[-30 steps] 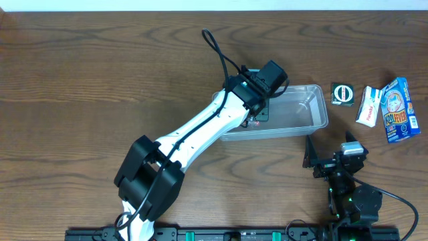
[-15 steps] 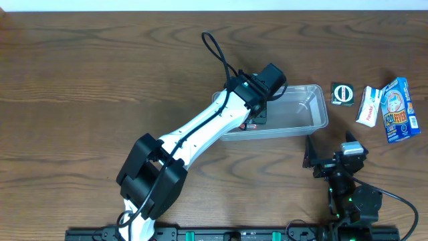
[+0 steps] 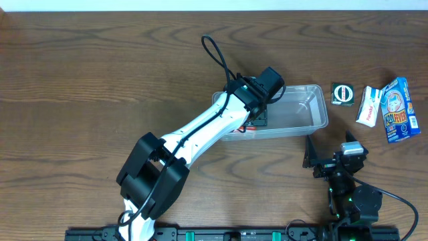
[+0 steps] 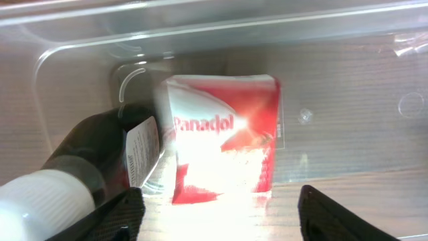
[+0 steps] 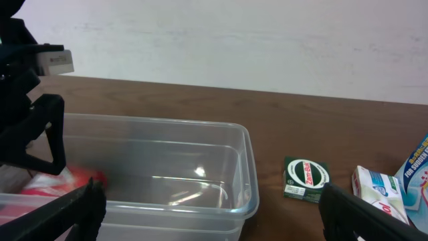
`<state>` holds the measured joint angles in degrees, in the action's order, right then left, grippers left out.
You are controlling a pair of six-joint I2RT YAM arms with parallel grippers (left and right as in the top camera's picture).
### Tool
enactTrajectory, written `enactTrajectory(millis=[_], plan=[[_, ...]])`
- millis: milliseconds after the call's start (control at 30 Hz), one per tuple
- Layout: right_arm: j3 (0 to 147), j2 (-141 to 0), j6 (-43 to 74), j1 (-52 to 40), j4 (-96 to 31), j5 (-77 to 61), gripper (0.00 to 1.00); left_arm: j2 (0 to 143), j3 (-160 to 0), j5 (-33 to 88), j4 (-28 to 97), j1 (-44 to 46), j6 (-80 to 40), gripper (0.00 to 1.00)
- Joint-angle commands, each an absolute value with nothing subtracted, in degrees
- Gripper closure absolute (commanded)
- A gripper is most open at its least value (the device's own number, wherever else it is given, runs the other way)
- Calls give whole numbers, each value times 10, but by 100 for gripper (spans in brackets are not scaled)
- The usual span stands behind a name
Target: Pack container
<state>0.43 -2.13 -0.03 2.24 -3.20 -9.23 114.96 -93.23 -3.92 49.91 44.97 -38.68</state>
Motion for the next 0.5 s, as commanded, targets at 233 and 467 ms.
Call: enactTrajectory(millis=[233,467], plan=[[3,-21,-1,30,-34,-95,1,1156,-930,-52,496,448,-386,25],[3,-21,-1,30,-34,-95,1,1151,-943,-36,472,448,-356,43]])
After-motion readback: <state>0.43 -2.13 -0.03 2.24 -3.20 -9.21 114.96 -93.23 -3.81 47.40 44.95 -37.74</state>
